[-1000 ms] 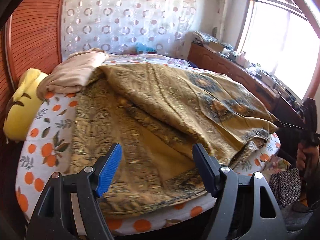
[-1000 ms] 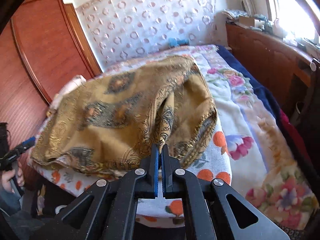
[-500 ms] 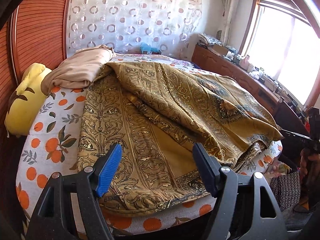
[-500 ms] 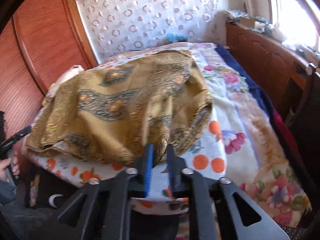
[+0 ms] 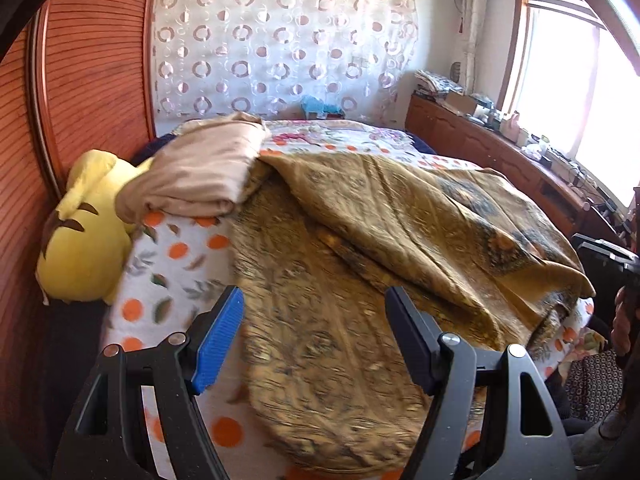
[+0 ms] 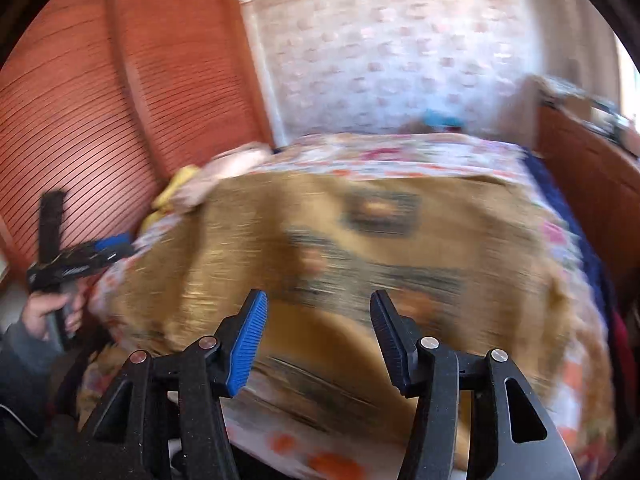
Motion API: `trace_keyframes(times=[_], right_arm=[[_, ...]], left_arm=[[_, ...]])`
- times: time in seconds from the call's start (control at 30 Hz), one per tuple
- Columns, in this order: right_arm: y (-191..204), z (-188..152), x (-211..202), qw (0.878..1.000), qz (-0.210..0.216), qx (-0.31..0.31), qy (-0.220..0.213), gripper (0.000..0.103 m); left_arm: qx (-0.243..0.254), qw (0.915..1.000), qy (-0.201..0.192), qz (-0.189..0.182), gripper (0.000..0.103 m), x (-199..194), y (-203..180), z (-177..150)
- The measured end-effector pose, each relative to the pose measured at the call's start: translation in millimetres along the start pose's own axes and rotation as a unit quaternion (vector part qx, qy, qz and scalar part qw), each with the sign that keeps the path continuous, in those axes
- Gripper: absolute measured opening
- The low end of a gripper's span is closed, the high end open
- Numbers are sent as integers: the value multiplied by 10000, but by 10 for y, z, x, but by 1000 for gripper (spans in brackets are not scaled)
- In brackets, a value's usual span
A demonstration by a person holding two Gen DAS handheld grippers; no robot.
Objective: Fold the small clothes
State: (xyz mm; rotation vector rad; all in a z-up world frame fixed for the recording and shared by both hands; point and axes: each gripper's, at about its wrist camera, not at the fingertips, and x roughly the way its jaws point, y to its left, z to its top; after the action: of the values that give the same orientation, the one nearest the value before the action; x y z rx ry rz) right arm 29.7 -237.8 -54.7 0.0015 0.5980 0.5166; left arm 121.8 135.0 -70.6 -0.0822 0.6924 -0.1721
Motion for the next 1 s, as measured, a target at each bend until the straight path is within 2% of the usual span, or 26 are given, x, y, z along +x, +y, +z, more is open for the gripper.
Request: trace_keyframes(times=[0.17,0.3,0.53,0.73,0.83,0.9,0.93,0.97,1.0], right_arm=[[650,95,616,9937,969,-415,392,56],[1076,86,987,9839,1431,-829,675,56],[1587,108,1531,9664,1939,-1209,1173,56],[1861,95,1750,9533,2255,-1475,1362,56],[1933,87,1767,9506,2254,-1626,1385,56],[1951,43,1807,9521,2097,-1746,1379,46],[1951,40,1814,9543,1984,-1805,1315,28],[1959,42,1842,9564,1849,-1855,1296,5],[1917,59,1839,9588,1763,-1827,1274,5]], left_arm=[[-139,9997,-62,183,74,-77,262,31],[-243,9993,-30,295,74,-120,474,17],[-271,9983,52,520,74,-107,813,45],[-348,9979,91,547,74,-19,1016,145],[-359,9978,86,559,74,-12,1058,179],[-367,9979,87,522,74,2,1071,201],[-371,9981,93,488,74,31,1069,233],[-364,9982,100,466,74,51,1058,256],[-342,9984,115,429,74,86,1043,297]])
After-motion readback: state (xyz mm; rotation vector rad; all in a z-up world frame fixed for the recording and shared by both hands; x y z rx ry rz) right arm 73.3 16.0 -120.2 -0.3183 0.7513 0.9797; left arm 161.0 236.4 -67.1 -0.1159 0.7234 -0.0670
